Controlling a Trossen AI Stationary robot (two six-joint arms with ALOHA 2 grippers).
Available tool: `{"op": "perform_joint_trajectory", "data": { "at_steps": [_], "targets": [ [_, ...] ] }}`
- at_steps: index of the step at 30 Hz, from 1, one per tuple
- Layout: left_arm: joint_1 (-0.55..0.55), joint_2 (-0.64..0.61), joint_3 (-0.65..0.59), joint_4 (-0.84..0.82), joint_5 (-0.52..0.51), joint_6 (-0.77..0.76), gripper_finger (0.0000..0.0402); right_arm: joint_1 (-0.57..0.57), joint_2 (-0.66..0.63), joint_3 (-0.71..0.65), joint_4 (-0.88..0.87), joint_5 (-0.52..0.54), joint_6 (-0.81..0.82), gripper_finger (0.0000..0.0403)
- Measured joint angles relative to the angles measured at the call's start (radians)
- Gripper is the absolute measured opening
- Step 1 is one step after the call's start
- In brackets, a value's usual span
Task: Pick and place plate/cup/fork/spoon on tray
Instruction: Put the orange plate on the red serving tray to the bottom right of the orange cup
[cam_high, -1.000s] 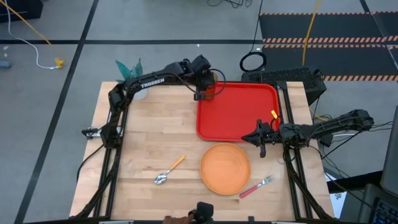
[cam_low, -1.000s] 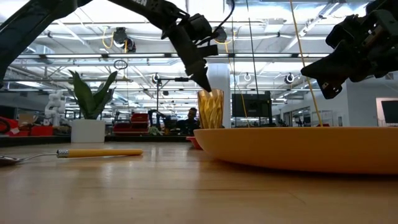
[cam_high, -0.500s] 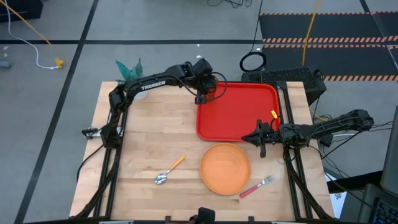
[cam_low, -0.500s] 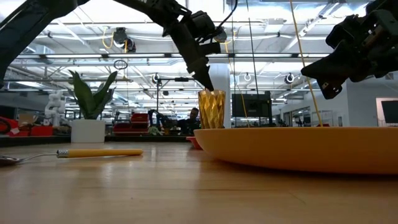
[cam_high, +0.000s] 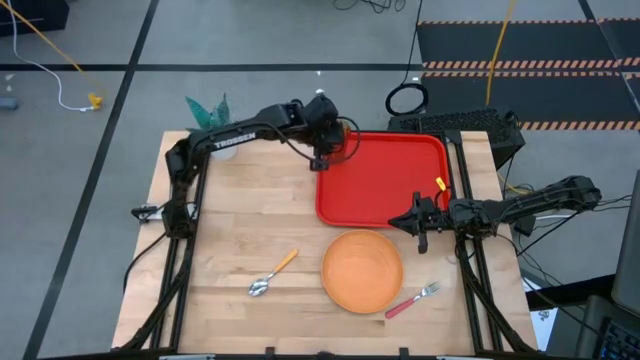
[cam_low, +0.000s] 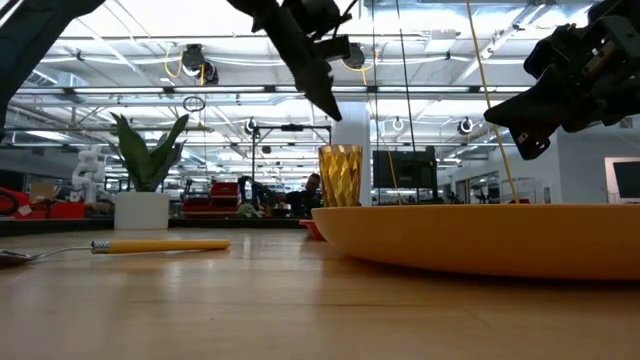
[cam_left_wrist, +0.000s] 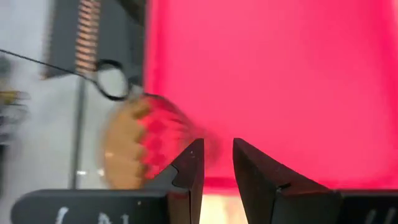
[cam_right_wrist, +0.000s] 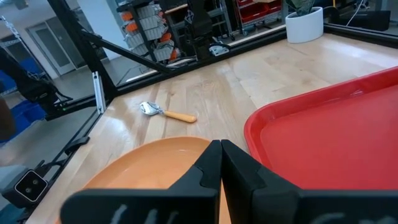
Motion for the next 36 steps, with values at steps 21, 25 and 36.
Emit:
{"op": "perform_joint_trajectory", "data": {
  "at_steps": [21, 25, 36],
  "targets": [
    [-0.051, 0.017, -0.431, 0.426, -0.095, -0.031, 0.0088, 0.059, 0.009, 0.0, 0.042, 0.007, -0.005, 0.0],
    [-0.035, 0.017, -0.492, 0.519, -0.096, -0.025, 0.0088, 0.059, 0.009, 0.0, 0.052, 0.008, -0.011, 0.0],
    [0.018, 0.016, -0.613, 0.786, -0.003, 0.002, 0.0088, 0.059, 0.009, 0.0, 0.061, 0.009, -0.008, 0.0]
  ]
}}
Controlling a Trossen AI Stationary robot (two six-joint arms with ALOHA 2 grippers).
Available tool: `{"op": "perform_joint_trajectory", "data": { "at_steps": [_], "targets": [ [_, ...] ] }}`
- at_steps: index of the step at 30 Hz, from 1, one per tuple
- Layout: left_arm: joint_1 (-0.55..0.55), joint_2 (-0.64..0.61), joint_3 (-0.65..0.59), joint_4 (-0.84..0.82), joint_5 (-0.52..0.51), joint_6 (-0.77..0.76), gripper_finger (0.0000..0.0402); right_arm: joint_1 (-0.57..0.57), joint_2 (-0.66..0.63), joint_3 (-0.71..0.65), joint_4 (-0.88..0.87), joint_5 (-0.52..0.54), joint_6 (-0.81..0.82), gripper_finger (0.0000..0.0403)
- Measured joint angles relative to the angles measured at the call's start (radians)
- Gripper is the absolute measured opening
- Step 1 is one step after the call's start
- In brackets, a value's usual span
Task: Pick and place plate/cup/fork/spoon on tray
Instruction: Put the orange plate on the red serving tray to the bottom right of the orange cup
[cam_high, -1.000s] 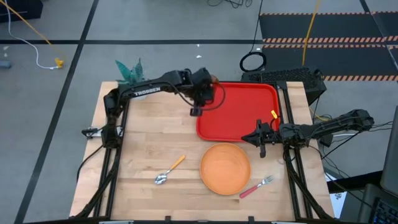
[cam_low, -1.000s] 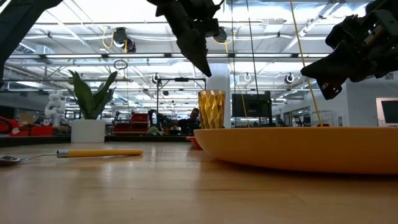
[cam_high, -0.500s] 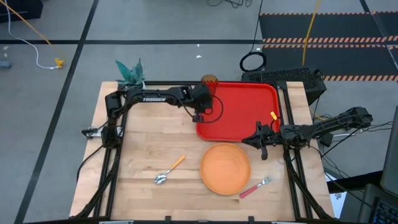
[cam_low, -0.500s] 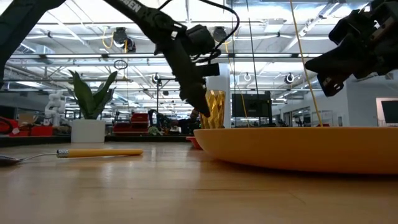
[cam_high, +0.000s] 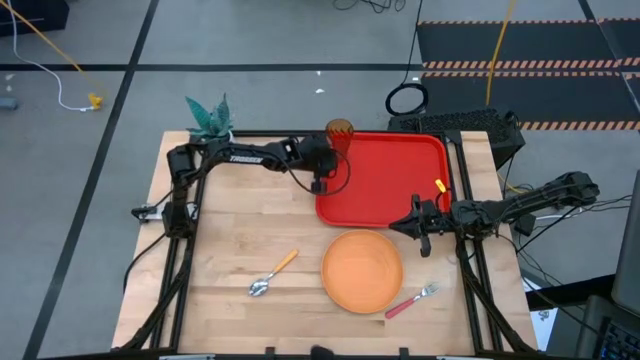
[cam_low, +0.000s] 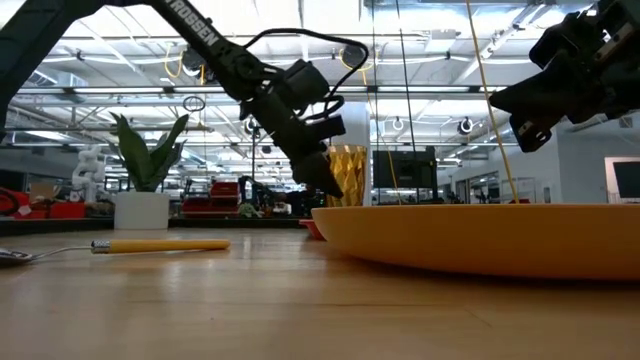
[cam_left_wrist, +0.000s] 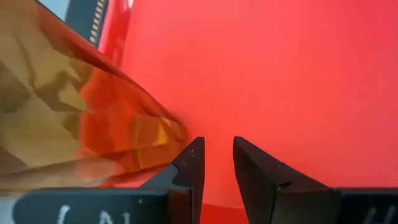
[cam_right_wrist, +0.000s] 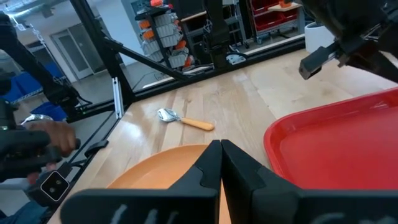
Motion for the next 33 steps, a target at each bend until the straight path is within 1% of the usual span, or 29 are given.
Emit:
{"op": "perform_joint_trajectory", "data": {
  "at_steps": [7, 12, 14, 18, 20, 22, 25, 27, 28, 29, 31, 33],
  "targets": [
    [0.032, 0.0, -0.003, -0.001, 0.002, 0.004, 0.0088, 0.0, 0.0, 0.0, 0.0, 0.0, 0.013, 0.0],
    [0.037, -0.001, -0.003, -0.031, 0.001, -0.007, 0.0088, 0.0, 0.0, 0.0, 0.0, 0.0, 0.016, 0.0],
    [0.036, -0.021, -0.004, -0.075, -0.013, -0.026, 0.0088, 0.0, 0.0, 0.0, 0.0, 0.0, 0.022, 0.0],
    [0.015, -0.099, -0.002, -0.174, -0.035, -0.112, 0.0087, 0.006, 0.0, 0.0, 0.0, -0.005, 0.064, 0.0],
    [-0.003, -0.138, -0.002, -0.247, -0.035, -0.178, 0.0087, 0.027, 0.001, 0.0, 0.0, -0.007, 0.088, 0.0],
    [-0.022, -0.183, -0.003, -0.318, -0.038, -0.256, 0.0087, 0.058, 0.001, 0.0, 0.001, -0.037, 0.122, 0.0],
    [-0.065, -0.245, -0.002, -0.388, -0.107, -0.387, 0.0087, 0.113, 0.016, 0.007, 0.059, -0.084, 0.128, 0.0],
    [-0.102, -0.282, -0.017, -0.436, -0.161, -0.434, 0.0087, 0.15, 0.041, 0.039, 0.062, -0.083, 0.128, 0.0],
    [-0.124, -0.299, -0.026, -0.431, -0.177, -0.448, 0.0087, 0.168, 0.06, 0.059, 0.023, -0.081, 0.125, 0.0],
    [-0.143, -0.32, -0.041, -0.42, -0.178, -0.461, 0.0087, 0.186, 0.084, 0.092, -0.013, -0.079, 0.12, 0.0],
    [-0.179, -0.356, -0.075, -0.427, -0.178, -0.492, 0.0087, 0.227, 0.154, 0.177, -0.071, -0.038, 0.108, 0.0],
    [-0.209, -0.388, -0.106, -0.406, -0.184, -0.525, 0.0087, 0.265, 0.226, 0.263, -0.158, -0.019, 0.094, 0.0]
  ]
}}
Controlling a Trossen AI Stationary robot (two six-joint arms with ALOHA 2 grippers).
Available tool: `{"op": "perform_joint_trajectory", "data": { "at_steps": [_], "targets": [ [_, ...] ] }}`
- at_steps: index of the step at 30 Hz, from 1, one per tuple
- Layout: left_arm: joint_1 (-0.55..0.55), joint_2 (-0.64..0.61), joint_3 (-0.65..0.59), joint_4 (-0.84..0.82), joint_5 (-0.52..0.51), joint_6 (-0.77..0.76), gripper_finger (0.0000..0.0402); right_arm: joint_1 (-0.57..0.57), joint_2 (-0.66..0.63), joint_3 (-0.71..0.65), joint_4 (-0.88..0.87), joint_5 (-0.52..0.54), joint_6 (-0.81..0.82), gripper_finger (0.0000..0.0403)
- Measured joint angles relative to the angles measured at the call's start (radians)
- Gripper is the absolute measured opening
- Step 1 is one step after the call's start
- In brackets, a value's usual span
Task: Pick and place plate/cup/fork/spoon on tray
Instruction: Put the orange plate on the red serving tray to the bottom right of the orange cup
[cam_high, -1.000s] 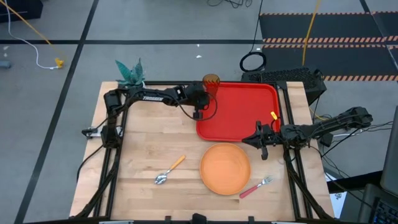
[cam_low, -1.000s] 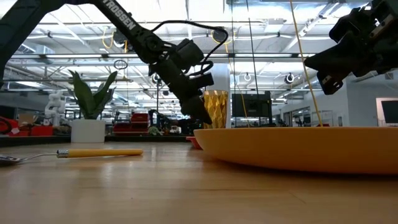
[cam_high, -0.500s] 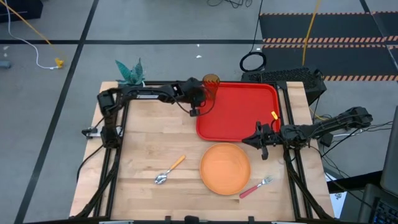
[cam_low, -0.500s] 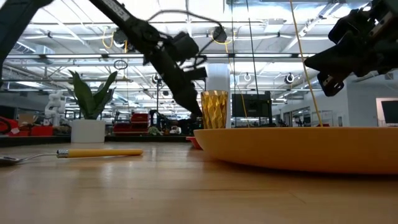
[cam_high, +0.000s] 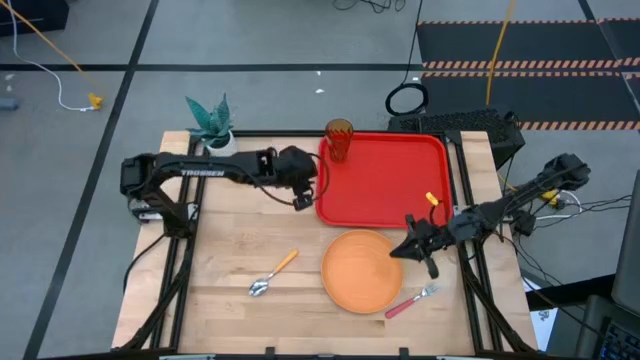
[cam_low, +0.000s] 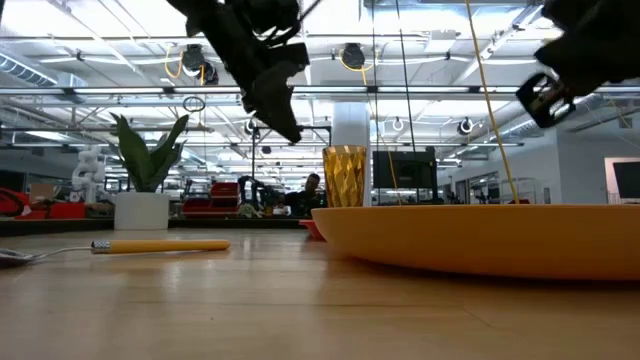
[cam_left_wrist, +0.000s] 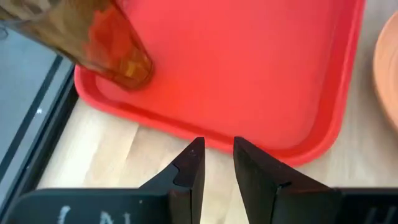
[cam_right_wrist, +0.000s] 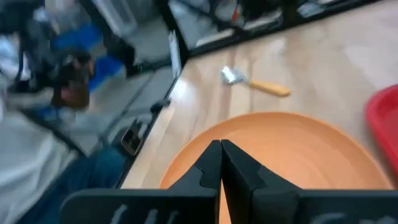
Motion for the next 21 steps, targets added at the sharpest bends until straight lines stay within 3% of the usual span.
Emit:
{"op": "perform_joint_trajectory", "data": {
  "at_steps": [5, 11, 21],
  "targets": [
    [-0.076, -0.076, -0.091, -0.019, 0.0, -0.089, 0.0087, 0.093, 0.188, 0.192, -0.174, 0.013, -0.021, 0.0012],
    [-0.169, -0.142, -0.154, -0.027, -0.002, -0.16, 0.0088, 0.183, 0.349, 0.36, -0.294, 0.012, 0.007, 0.0065],
    [-0.303, -0.147, -0.158, -0.005, -0.003, -0.229, 0.0088, 0.255, 0.502, 0.451, -0.357, -0.04, -0.012, 0.0136]
  ]
}}
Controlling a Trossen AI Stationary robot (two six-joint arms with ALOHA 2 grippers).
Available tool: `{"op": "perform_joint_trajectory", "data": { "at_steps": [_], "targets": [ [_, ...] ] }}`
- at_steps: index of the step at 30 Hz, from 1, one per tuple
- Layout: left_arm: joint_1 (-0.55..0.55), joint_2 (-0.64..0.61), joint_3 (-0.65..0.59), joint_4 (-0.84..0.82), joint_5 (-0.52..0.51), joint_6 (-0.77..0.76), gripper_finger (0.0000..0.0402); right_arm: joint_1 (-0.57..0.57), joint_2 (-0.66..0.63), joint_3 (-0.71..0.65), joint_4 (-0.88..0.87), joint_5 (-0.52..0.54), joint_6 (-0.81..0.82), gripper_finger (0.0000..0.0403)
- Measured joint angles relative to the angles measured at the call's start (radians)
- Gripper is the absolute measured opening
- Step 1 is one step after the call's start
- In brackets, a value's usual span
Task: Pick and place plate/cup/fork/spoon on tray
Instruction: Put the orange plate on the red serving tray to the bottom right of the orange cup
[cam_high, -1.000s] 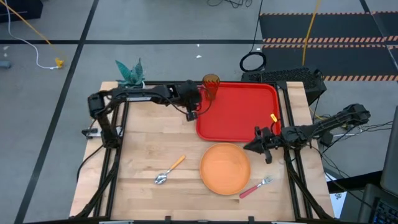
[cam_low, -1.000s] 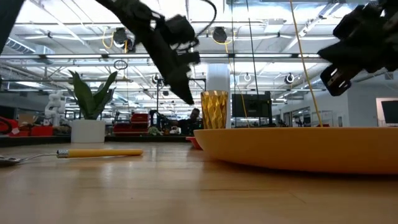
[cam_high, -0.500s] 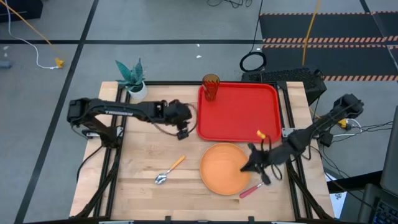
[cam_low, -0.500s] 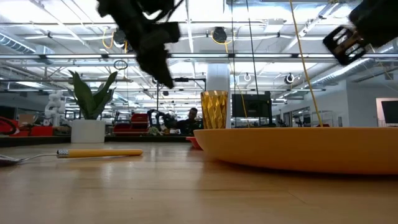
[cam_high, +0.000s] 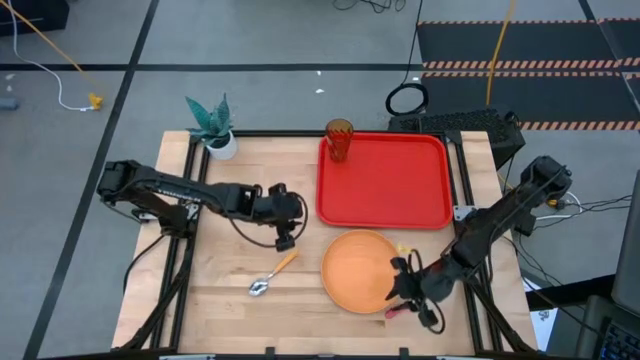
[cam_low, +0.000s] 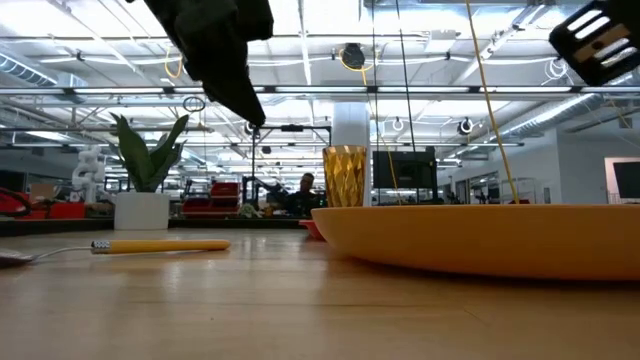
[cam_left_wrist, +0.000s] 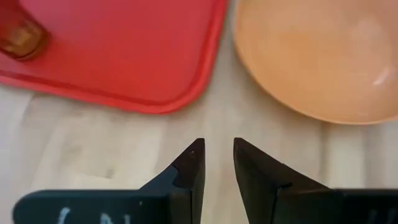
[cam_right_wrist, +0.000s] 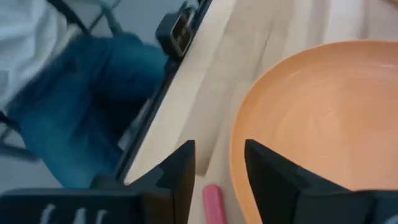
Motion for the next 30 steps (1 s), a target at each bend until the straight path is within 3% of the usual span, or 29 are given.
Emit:
{"op": "perform_joint_trajectory", "data": {
  "at_steps": [14, 24, 30],
  "targets": [
    [-0.2, 0.0, 0.0, 0.127, -0.063, -0.085, 0.0088, 0.02, 0.095, 0.015, -0.134, 0.007, -0.098, 0.0141],
    [-0.215, 0.0, 0.0, 0.159, -0.066, -0.109, 0.0088, 0.016, 0.161, 0.015, -0.147, 0.032, -0.194, 0.014],
    [-0.213, 0.0, 0.0, 0.18, -0.065, -0.079, 0.0088, 0.015, 0.191, 0.015, -0.146, 0.055, -0.245, 0.0112]
  ]
}}
